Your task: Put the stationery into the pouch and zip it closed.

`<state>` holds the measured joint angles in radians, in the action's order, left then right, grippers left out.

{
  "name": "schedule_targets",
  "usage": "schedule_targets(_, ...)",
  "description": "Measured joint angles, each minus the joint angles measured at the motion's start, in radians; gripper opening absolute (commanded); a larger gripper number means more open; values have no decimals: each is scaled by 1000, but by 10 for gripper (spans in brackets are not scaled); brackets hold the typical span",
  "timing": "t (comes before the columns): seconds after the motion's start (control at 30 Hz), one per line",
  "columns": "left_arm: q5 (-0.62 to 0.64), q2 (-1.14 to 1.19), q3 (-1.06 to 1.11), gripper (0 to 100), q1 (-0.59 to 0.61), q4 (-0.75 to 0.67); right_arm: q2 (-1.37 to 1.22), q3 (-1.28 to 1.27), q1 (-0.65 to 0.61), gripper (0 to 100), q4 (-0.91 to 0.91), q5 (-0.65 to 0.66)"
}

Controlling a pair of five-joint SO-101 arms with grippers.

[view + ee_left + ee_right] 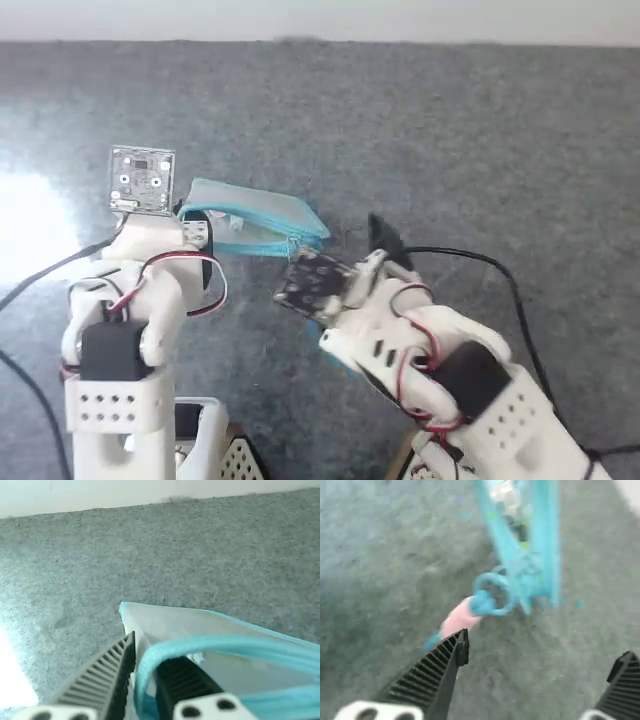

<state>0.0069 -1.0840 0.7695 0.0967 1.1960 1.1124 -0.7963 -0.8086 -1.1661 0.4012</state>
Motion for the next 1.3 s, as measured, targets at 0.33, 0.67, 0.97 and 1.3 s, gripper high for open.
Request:
schedule_targets(0.33, -14, 0, 0, 11, 0, 2, -26, -166, 74, 431, 298, 2)
schedule_targets(0.67, -14, 0, 0, 11, 2, 8, -256, -166, 123, 432, 496, 0)
schedule_targets(0.97, -35, 0, 0, 11, 3, 17, -304, -129, 126, 434, 519, 91)
schedule_targets(1.3, -63, 0, 3, 11, 3, 17, -287, -126, 132, 433, 545, 161)
